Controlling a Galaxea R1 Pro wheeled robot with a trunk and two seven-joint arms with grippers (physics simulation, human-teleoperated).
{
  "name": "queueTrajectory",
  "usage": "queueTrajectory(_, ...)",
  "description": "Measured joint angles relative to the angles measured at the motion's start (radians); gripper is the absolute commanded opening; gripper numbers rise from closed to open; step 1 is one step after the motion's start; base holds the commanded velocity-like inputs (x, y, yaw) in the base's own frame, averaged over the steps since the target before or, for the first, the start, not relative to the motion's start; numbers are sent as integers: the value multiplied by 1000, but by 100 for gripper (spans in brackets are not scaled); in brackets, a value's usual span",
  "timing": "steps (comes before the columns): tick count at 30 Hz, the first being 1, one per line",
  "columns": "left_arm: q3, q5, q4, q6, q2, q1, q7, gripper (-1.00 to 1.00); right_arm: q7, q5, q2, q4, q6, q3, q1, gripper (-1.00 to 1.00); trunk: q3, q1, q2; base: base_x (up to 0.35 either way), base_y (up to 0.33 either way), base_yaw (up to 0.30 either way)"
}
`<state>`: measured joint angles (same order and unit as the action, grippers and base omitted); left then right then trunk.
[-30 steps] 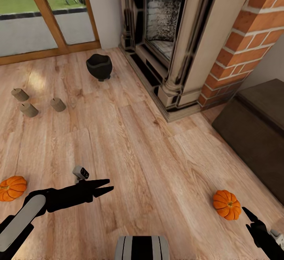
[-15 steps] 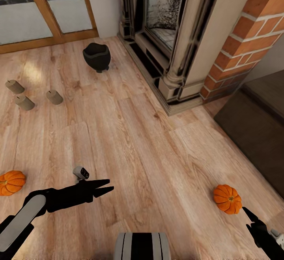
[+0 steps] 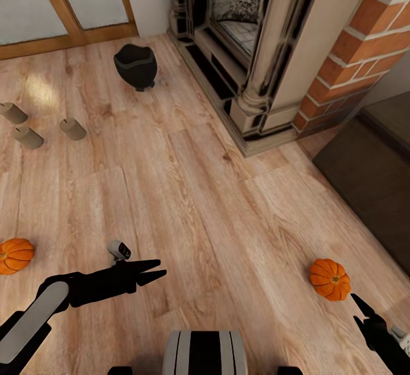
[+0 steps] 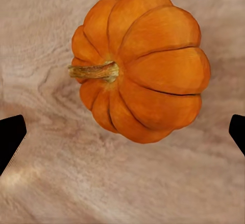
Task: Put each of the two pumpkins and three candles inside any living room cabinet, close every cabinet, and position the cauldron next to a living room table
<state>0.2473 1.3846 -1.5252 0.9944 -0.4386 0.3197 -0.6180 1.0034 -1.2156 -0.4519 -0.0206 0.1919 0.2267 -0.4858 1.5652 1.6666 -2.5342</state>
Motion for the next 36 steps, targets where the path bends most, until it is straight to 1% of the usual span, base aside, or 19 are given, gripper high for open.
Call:
queueTrajectory(2,0,0,-1,0,0,0,-1,100,21,-1,0,0,0,0,0,100,8,1,0,0,0,0)
queueTrajectory(5,0,0,-1,0,0,0,0,100,33,-1,0,0,0,0,0,100,19,2,-1,0,0,0)
queueTrajectory(15,-2,-1,-2,0,-4,0,0,100,31,-7,-2,0,4,1,0,100,58,7,-4,0,0,0)
queueTrajectory(21,-3,-2,-2,0,-4,0,0,100,35,-9,-5,0,36,1,0,100,81,9,-5,0,0,0)
queueTrajectory(30,-1,-2,-3,-1,-4,0,0,100,44,-10,-1,0,44,2,0,100,116,13,-7,0,0,0)
queueTrajectory(33,0,-1,-3,0,-4,0,0,100,68,-11,-1,0,45,3,0,100,116,13,-7,0,0,0)
queueTrajectory(36,0,-1,-3,-1,-4,0,0,100,123,-11,-2,0,46,3,0,100,116,13,-7,0,0,0)
